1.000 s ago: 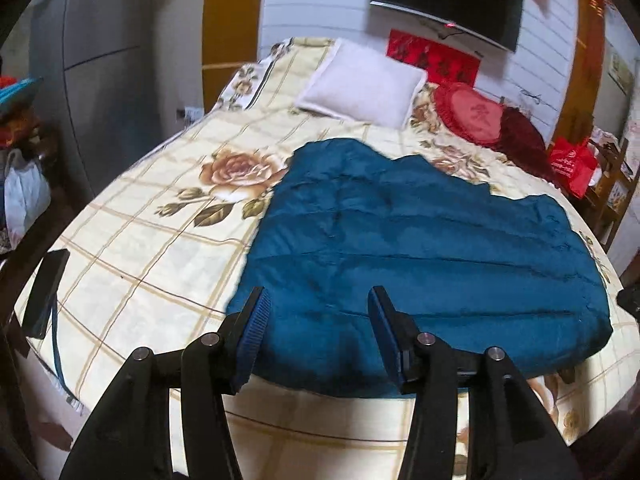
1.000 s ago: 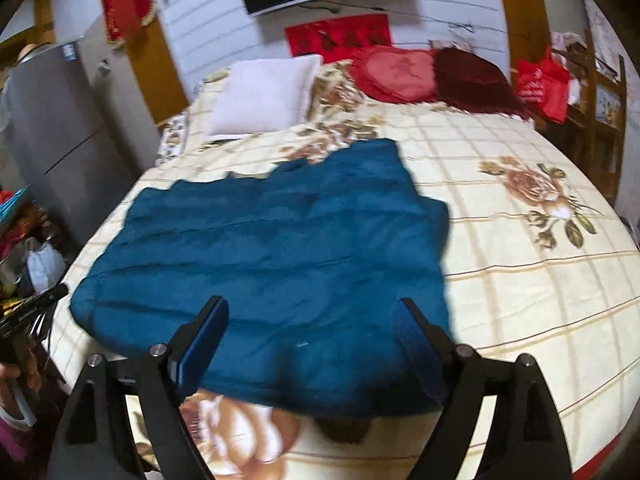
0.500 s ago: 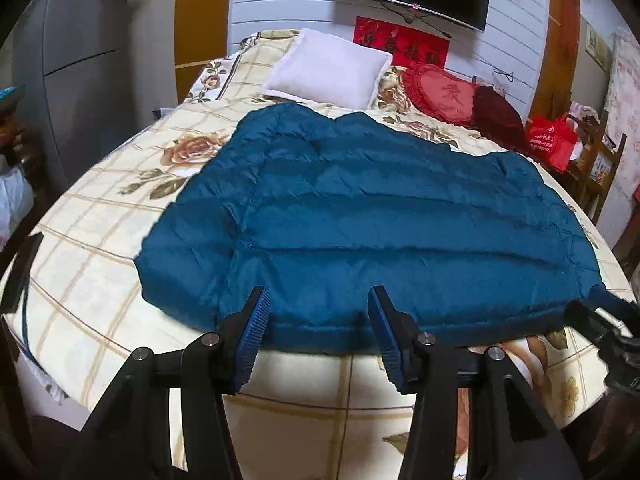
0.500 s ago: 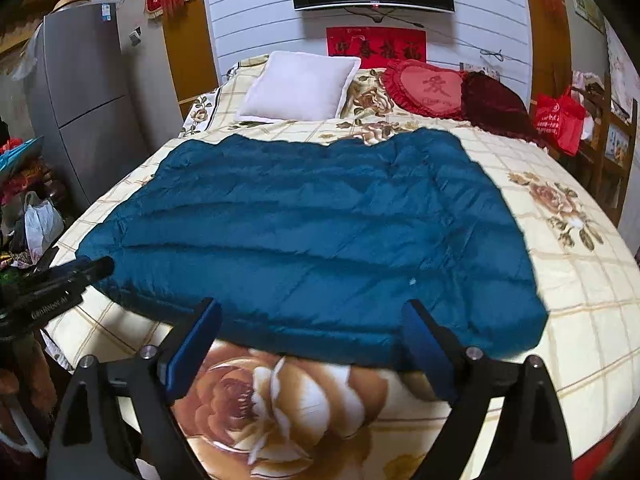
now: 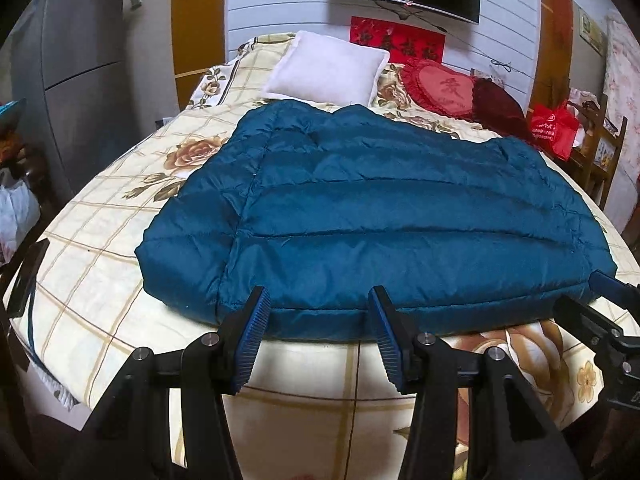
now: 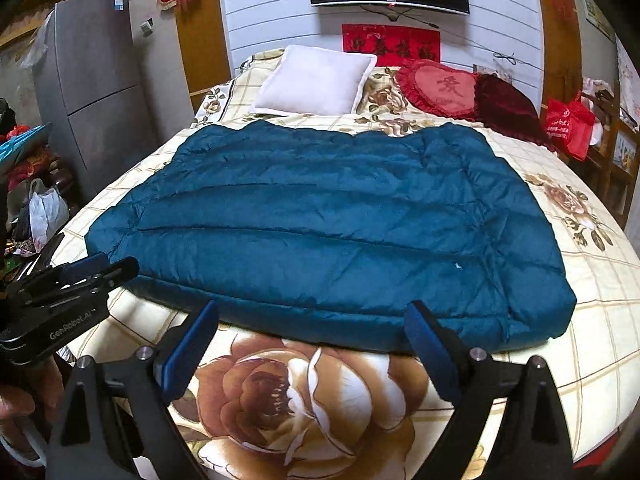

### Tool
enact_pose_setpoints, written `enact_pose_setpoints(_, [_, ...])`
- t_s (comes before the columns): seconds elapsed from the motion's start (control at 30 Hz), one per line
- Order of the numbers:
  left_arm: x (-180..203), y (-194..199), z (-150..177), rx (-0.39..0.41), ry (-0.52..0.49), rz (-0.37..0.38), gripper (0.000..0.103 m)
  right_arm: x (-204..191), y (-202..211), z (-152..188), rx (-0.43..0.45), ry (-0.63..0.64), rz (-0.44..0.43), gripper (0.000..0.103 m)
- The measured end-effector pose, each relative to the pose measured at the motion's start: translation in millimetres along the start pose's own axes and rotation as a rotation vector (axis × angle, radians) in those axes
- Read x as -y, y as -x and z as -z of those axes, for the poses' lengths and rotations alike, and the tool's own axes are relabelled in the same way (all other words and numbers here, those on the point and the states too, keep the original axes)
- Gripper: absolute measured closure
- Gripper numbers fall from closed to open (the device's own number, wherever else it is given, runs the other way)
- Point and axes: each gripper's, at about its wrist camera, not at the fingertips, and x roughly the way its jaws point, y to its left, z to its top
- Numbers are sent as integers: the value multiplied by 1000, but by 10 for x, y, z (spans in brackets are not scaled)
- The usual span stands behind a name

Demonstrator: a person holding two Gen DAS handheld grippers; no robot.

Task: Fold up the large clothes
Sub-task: 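Release the jacket and pull both grippers back from the folded bundle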

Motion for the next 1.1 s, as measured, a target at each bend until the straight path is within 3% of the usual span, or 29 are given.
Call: enact_pose_setpoints(1.1, [47, 40, 16, 26, -26, 5, 56, -27, -84, -13, -2, 1, 23, 7])
